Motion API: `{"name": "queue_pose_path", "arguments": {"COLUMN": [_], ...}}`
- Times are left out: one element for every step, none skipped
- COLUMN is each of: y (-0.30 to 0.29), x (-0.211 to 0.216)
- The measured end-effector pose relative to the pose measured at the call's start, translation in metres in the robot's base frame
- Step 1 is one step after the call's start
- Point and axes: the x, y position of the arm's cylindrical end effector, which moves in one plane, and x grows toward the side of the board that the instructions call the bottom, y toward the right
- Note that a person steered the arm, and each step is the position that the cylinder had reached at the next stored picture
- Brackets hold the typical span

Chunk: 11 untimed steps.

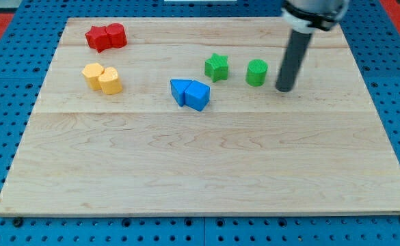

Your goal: Push the green blocks slightly to the top side of the board

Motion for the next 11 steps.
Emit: {"name": "queue_pose_path", "arguments": {"y": [-0.041,-0.058,-0.071,-0.079,-0.127,-0.131,-0.129,-0.118,-0.108,-0.099,-0.096], "x": [-0.018,-0.032,-0.02,0.011,0.011,0.002,-0.003,-0.006,-0.006,-0.006,-0.006]}}
